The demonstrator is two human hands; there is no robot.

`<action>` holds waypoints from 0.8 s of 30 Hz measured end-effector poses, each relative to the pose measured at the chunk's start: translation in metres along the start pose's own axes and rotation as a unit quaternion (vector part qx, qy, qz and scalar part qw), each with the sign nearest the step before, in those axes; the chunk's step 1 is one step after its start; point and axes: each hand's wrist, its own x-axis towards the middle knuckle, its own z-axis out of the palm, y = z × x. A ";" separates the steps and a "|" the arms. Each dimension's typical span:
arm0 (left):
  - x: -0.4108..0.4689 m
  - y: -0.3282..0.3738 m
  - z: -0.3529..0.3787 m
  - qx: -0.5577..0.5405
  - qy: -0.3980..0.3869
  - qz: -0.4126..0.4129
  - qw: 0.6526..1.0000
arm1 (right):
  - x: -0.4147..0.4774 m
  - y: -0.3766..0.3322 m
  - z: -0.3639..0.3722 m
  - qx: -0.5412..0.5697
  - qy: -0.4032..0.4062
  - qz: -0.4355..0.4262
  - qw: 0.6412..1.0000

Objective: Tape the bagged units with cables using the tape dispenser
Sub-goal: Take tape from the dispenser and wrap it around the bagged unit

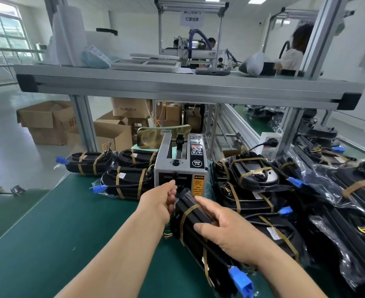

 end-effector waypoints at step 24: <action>-0.056 -0.008 -0.028 0.215 -0.113 0.237 0.941 | -0.001 0.000 0.005 0.022 0.031 -0.017 0.999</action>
